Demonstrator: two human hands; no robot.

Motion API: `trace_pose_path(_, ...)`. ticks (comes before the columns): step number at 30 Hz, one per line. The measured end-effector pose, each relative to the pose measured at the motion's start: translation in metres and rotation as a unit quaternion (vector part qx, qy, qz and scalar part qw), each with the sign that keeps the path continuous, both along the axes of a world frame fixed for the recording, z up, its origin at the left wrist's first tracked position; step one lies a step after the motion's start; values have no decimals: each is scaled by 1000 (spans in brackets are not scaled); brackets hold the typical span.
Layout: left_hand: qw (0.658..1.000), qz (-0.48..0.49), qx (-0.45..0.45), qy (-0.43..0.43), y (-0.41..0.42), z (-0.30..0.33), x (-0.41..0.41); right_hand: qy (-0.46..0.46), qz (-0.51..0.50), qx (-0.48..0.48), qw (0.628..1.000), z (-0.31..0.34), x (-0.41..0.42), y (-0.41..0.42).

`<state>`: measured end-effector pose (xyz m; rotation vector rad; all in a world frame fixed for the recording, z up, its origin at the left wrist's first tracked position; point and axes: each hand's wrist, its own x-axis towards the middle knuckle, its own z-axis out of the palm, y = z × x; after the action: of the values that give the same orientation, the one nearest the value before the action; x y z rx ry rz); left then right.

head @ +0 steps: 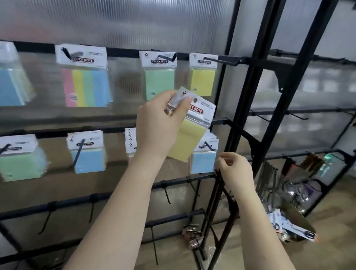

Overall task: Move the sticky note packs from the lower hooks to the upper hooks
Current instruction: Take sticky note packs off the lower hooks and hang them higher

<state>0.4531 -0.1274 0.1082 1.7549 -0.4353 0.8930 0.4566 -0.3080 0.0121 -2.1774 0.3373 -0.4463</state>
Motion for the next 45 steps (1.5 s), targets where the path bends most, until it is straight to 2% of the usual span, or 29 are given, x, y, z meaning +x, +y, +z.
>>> trace_pose_path(6, 996, -62, -29, -50, -27, 15, 38, -6, -13, 4, 1000, -2, 33, -7)
trace_pose_path(11, 990, -100, -44, -89, -53, 35, 69, 23, -13, -5, 1000, -2, 60, -12)
trace_pose_path(22, 995, -68, -28, -68, -100, 44, 114, 62, 55, -11, 996, -3, 87, -41)
trace_pose_path(31, 992, -16, -63, -105, -124, 46, 111, 78, 140, -25, 987, -2, 101, -63)
trace_pose_path(45, 988, 36, -83, -123, -126, 47, 115, 72, 192, -31, 978, -10, 125, -70)
